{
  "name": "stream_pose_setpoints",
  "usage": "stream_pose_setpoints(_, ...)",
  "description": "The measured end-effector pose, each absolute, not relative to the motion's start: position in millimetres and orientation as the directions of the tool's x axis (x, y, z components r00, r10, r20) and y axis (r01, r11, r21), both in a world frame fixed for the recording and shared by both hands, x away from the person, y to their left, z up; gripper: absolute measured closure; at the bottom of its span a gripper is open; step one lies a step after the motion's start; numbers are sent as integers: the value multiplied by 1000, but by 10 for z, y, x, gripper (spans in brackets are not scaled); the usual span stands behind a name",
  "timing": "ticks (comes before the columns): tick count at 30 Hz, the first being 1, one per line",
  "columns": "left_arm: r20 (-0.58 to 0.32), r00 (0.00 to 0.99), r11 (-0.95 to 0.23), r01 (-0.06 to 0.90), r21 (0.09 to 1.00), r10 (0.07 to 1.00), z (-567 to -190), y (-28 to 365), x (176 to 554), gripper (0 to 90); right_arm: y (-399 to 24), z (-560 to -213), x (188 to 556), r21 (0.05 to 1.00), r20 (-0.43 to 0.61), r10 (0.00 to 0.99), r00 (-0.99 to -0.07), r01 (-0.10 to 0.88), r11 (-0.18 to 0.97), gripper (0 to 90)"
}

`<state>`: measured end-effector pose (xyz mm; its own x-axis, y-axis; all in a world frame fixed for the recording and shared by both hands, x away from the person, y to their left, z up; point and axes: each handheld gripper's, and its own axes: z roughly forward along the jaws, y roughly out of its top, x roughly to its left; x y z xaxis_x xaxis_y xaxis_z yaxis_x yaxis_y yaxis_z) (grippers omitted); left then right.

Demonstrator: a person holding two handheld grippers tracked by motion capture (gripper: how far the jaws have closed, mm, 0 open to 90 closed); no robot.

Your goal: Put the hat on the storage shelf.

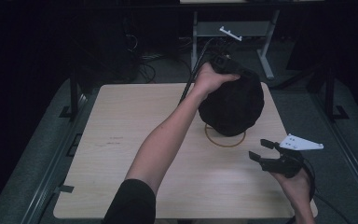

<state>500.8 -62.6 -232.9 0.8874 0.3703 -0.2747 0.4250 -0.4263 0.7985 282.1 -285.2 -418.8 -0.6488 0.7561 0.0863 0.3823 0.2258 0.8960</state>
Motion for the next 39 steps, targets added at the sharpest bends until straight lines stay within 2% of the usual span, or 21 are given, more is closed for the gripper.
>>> stream_pose_setpoints(10, -190, 906, -475, 365, 801, 378, -2226, -507, 4901, 449, -2870, -4185, 2800, 892, 73, 766, -638, 385, 236, 272)
stream_pose_setpoints(26, -132, 896, -493, 351, 796, 424, -2142, -86, 4779, 393, -2824, -4202, 2820, 883, 63, 764, -642, 392, 257, 265)
stream_pose_setpoints(39, -97, 899, -513, 329, 793, 427, -2163, 171, 4644, 384, -2791, -4209, 2827, 878, 57, 763, -644, 396, 269, 260)
